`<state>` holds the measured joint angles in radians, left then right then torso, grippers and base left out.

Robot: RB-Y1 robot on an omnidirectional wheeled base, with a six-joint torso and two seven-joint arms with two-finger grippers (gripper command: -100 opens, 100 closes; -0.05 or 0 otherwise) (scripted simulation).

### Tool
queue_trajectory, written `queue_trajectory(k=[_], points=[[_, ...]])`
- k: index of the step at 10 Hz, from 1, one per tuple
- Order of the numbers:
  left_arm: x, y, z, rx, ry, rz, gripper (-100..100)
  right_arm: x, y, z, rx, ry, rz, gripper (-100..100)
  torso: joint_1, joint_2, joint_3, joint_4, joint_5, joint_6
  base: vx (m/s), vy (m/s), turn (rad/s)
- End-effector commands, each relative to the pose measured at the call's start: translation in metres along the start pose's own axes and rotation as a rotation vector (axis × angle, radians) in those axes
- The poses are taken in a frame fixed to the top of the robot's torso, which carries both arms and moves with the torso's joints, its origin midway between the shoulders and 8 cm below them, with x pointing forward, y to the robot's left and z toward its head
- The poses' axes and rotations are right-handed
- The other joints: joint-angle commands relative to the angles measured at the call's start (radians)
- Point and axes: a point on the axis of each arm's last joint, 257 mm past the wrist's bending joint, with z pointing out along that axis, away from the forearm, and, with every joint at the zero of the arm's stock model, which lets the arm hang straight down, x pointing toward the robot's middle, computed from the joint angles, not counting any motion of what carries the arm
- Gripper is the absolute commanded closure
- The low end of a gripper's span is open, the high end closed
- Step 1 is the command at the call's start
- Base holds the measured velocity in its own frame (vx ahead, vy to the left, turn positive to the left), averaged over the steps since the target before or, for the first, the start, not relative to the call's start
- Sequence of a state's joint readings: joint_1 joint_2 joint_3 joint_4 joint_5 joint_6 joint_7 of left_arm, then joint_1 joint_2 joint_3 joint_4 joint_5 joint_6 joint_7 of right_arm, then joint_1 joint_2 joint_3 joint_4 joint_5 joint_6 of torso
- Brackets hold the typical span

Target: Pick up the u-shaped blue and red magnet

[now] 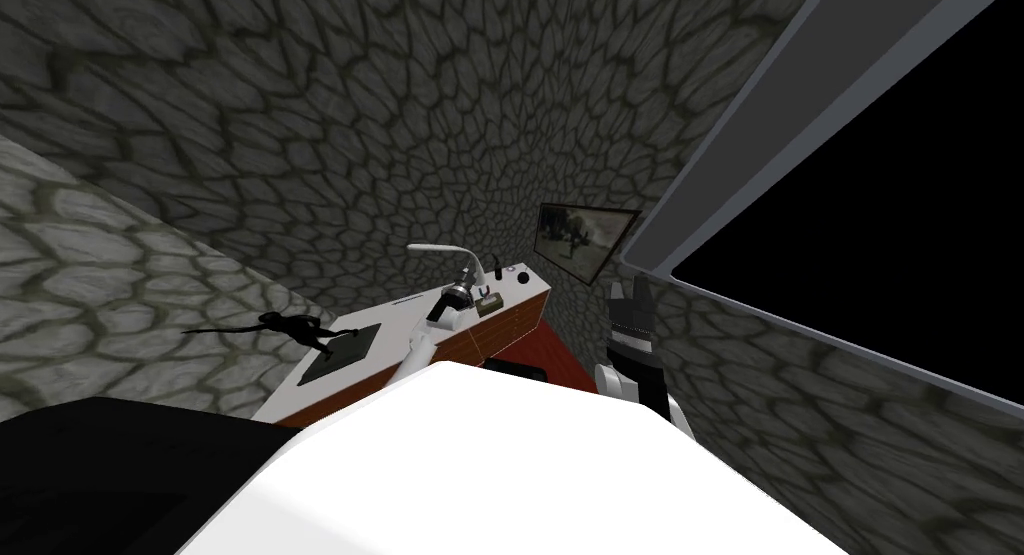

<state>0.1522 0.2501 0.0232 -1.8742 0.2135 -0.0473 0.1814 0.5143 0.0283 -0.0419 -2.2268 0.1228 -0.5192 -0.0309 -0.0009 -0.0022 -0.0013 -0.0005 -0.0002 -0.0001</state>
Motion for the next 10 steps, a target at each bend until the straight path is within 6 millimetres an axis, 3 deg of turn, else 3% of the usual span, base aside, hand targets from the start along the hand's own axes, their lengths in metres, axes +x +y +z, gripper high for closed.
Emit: queue_trajectory(k=[1, 6, 8, 10], points=[[-0.006, 0.015, 0.004, -0.047, -0.009, -0.003, -100, 0.000, 0.000, 0.000, 0.000, 0.000, 0.000, 0, 0.000, 0.000, 0.000, 0.000, 0.000, 0.000, 0.026, -0.011, -0.067], [-0.042, 0.058, 0.027, -0.211, -0.057, -0.015, -100, 0.000, 0.000, 0.000, 0.000, 0.000, 0.000, 0, 0.000, 0.000, 0.000, 0.000, 0.000, -0.001, 0.030, -0.017, -0.116], [-0.059, 0.076, 0.030, -0.278, -0.087, -0.021, -100, 0.000, 0.000, 0.000, 0.000, 0.000, 0.000, 0, 0.000, 0.000, 0.000, 0.000, 0.000, -0.001, 0.029, -0.022, -0.119], [-0.062, 0.088, 0.027, -0.320, -0.097, -0.022, -100, 0.000, 0.000, 0.000, 0.000, 0.000, 0.000, 0, -0.001, 0.001, 0.000, 0.000, 0.000, -0.001, 0.017, -0.013, -0.023]])
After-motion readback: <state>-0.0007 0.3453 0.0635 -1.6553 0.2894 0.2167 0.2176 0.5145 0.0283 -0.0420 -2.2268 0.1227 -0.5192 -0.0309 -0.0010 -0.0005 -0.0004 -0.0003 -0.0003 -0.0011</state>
